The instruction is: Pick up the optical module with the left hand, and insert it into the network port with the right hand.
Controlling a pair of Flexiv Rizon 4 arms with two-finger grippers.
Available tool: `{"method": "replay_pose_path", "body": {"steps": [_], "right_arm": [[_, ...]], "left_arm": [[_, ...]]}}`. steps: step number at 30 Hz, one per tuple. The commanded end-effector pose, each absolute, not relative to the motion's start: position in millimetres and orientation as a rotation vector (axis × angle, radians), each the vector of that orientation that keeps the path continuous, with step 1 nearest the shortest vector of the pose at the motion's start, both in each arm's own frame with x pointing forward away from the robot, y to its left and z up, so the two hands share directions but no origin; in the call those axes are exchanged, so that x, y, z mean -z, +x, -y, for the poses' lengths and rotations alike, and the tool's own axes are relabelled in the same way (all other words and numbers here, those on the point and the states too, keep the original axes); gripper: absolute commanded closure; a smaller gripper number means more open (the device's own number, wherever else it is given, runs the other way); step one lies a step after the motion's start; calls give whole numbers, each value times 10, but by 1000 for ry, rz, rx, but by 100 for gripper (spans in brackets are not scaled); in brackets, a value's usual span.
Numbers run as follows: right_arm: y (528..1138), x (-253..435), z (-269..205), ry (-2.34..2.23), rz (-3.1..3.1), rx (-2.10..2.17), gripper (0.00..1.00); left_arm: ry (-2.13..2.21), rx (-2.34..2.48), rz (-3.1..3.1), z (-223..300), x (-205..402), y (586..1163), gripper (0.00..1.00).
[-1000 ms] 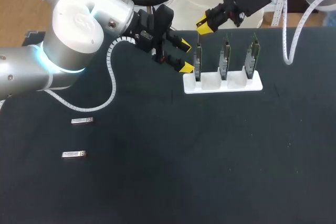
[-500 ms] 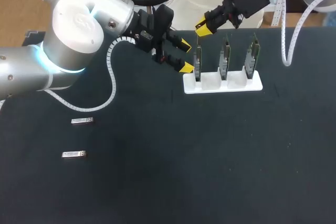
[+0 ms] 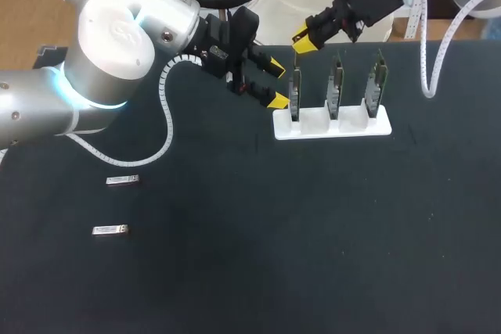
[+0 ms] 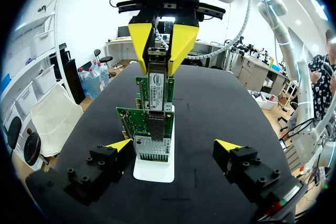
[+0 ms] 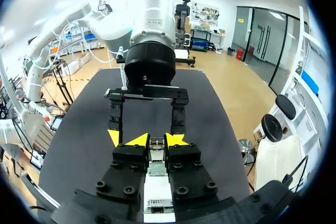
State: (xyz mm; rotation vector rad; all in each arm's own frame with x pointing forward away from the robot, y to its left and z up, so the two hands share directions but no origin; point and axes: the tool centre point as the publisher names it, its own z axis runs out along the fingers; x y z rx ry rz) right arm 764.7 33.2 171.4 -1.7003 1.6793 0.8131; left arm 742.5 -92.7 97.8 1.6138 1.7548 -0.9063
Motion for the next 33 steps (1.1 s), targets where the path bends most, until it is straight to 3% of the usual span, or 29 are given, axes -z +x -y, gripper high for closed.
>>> {"method": "replay_pose_path", "body": {"steps": [1, 33], "right_arm": [[7654, -1724, -323, -1700, -1674, -811, 100], [7679, -1684, -349, -1707, -1682, -820, 100]], "left_arm": [[1618, 907, -1759, 937, -980, 7441, 0], [1618, 907, -1759, 937, -980, 7441, 0]]}}
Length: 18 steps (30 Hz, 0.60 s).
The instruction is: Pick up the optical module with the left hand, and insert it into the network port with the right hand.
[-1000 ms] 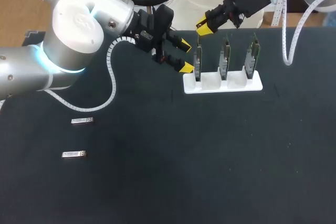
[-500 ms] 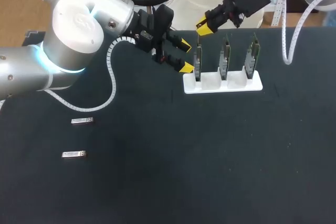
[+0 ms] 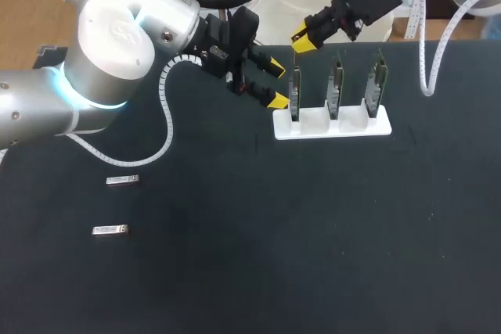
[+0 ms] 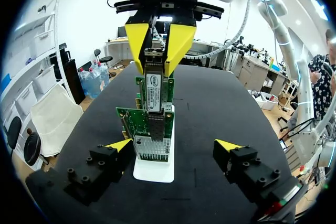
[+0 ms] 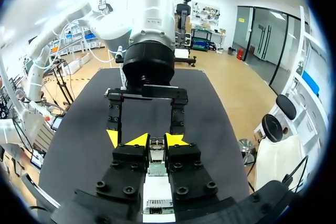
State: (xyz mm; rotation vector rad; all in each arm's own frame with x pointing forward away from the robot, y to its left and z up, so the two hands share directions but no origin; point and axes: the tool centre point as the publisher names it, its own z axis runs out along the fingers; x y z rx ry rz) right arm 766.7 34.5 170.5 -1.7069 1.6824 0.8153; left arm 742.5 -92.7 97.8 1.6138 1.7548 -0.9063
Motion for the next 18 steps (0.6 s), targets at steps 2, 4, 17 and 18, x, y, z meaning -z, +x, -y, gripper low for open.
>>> {"method": "replay_pose_path", "body": {"steps": [2, 4, 17, 18], "right_arm": [[7676, -1682, -349, -1707, -1684, -821, 100], [7672, -1679, -350, -1706, -1685, -823, 100], [7642, -1747, -332, -1685, -1679, -842, 100], [7641, -1748, -331, -1687, -1680, -840, 100]], "left_arm": [[1618, 907, -1759, 937, -980, 7441, 0], [1618, 907, -1759, 937, -980, 7441, 0], [1618, 907, -1759, 937, -980, 7441, 0], [1618, 907, -1759, 937, -980, 7441, 0]]}}
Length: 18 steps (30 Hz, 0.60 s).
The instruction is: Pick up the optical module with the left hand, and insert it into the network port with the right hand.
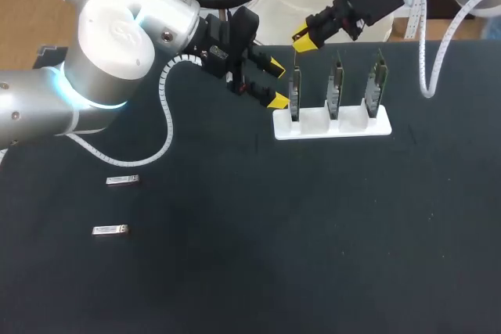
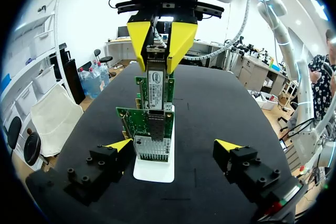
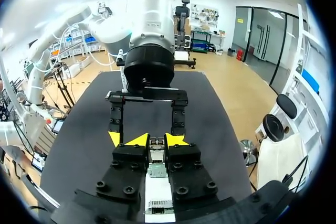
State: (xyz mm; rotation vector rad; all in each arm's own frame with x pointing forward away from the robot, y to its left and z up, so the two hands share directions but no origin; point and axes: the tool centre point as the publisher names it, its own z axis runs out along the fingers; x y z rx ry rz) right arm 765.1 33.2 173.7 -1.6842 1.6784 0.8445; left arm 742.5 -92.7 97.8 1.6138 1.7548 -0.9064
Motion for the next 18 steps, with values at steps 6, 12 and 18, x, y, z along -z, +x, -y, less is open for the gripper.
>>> {"method": "replay_pose_path", "body": {"steps": [6, 12, 18], "right_arm": [[7631, -1754, -325, -1692, -1682, -835, 100], [7635, -1749, -332, -1709, -1685, -836, 100], [7638, -1742, -346, -1723, -1694, -830, 100]], "left_arm": [[1618, 907, -1759, 937, -980, 7441, 0], [1618, 907, -1759, 937, -980, 7441, 0], [1618, 907, -1759, 937, -980, 7441, 0]]}}
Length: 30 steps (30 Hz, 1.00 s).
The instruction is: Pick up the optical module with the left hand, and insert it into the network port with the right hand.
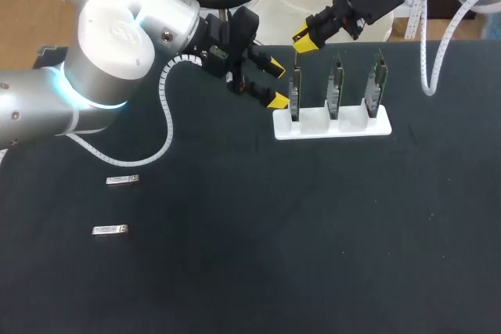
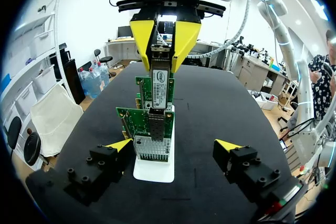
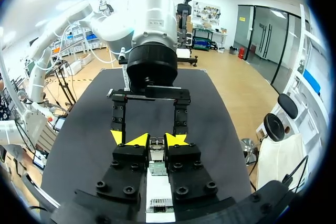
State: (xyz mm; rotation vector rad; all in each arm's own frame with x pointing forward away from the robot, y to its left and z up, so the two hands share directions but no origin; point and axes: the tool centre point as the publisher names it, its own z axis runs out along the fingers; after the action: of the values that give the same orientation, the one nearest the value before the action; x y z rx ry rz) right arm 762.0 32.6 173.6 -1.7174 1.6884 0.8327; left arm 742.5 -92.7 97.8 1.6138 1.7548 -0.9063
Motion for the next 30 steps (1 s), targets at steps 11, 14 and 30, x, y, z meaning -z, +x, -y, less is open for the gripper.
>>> {"method": "replay_pose_path", "body": {"steps": [11, 14, 30], "right_arm": [[7641, -1743, -347, -1720, -1700, -828, 100], [7635, -1746, -348, -1713, -1702, -837, 100], [7623, -1749, -336, -1710, -1712, -834, 100]], "left_arm": [[1618, 907, -1759, 937, -980, 7441, 0], [1618, 907, -1759, 937, -980, 7441, 0], [1618, 907, -1759, 937, -980, 7441, 0]]}}
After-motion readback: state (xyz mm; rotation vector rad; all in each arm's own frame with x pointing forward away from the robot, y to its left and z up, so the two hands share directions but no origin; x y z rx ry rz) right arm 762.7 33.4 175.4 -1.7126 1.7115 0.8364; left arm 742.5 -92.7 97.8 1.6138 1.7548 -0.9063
